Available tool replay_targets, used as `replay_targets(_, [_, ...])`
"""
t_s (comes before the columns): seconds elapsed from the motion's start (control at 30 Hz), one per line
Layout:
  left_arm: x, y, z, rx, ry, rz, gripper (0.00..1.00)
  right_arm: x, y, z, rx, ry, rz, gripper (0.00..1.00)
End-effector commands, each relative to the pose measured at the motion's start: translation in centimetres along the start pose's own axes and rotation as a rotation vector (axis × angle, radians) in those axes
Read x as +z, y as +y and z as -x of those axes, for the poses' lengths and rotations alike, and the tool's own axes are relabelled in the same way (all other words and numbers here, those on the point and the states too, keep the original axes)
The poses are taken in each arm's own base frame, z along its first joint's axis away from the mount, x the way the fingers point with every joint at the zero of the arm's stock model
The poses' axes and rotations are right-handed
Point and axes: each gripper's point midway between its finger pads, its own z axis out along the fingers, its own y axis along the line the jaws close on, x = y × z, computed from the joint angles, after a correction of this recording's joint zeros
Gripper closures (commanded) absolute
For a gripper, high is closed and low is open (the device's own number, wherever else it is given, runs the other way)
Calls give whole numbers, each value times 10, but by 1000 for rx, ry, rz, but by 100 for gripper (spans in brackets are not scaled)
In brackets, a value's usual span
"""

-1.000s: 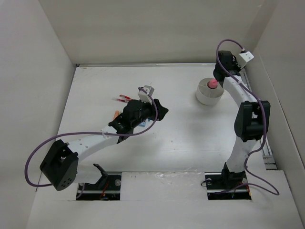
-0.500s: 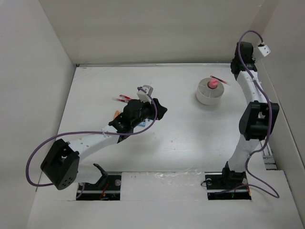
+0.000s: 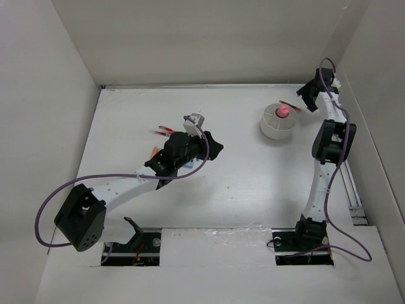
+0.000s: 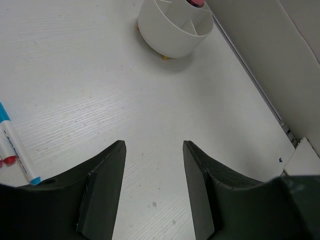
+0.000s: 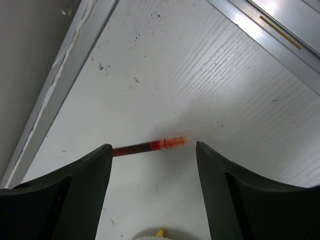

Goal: Sort the stationery into containers
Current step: Pick up the pen from the center of the board.

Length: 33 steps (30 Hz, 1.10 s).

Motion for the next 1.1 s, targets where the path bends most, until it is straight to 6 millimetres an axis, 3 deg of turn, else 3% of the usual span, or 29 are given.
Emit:
replay_targets(0.0, [3,-10,6,-9,-18,-50,54,-15,30,24,11,15,154,26])
replay_targets(0.1, [5,-10,4,-9,-14,-58,54,-7,32,17,9,40,166,26])
replay_targets(0.27, [5,-10,5,-9,-14,-58,54,12,22,2,6,64,145,36])
replay_targets(0.33, [5,-10,5,-9,-14,-58,54,16,19,7,13,55,143,39])
replay_targets(0.5, [7,-11,6,-9,-14,-58,54,27,15,-7,31,103,130,67])
replay_targets(0.53, [7,-11,6,-9,-14,-58,54,27,14,1,38,90,133,70])
replay_targets(0.9, [3,-15,12,-8,-31,-67,56,34,-17,-16,75,174,25,76])
replay_targets(1.0, [1,-16,15,-7,-39,-72,56,32,-35,-27,60,213,-17,79])
replay_targets(1.03, [1,-16,15,-7,-39,-72,56,37,-46,-41,58,234,-35,79])
replay_targets(1.07, [1,-16,15,-7,-39,-72,56,24,-41,-32,49,213,-15,81])
